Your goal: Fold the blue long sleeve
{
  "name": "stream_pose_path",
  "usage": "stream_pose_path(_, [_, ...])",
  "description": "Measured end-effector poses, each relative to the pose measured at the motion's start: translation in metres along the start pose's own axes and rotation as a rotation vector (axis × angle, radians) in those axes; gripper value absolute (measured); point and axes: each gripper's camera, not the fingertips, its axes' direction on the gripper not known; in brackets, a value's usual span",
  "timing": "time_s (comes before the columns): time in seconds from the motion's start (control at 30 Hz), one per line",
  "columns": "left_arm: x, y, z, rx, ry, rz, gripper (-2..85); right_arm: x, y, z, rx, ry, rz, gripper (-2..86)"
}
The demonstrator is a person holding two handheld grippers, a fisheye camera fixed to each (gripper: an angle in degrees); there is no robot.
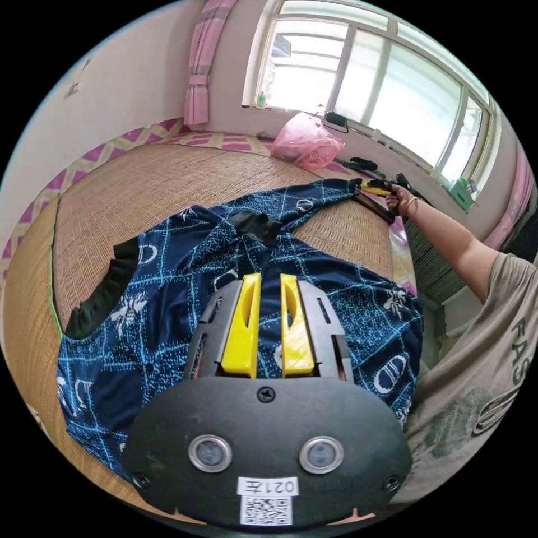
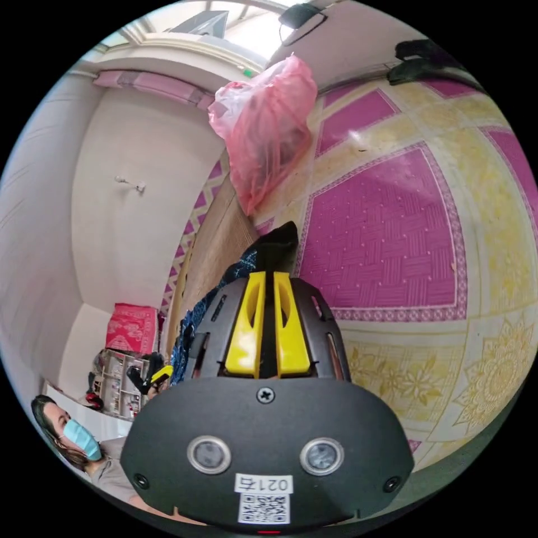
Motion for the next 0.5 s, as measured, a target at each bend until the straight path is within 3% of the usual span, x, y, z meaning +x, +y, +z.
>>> stream_pose_path(0.23, [0.052, -0.057, 0.060, -0.140, -0.148, 0.172, 11.3, -0.099, 0.040, -0.044, 0.086, 0.117, -0.044, 11.2])
stream_pose_path(0.5, [0.051, -0.079, 0.071, -0.118, -0.241, 0.110, 2.2, -0.323, 0.179, 0.028, -0.085, 0.118, -0.347, 10.3])
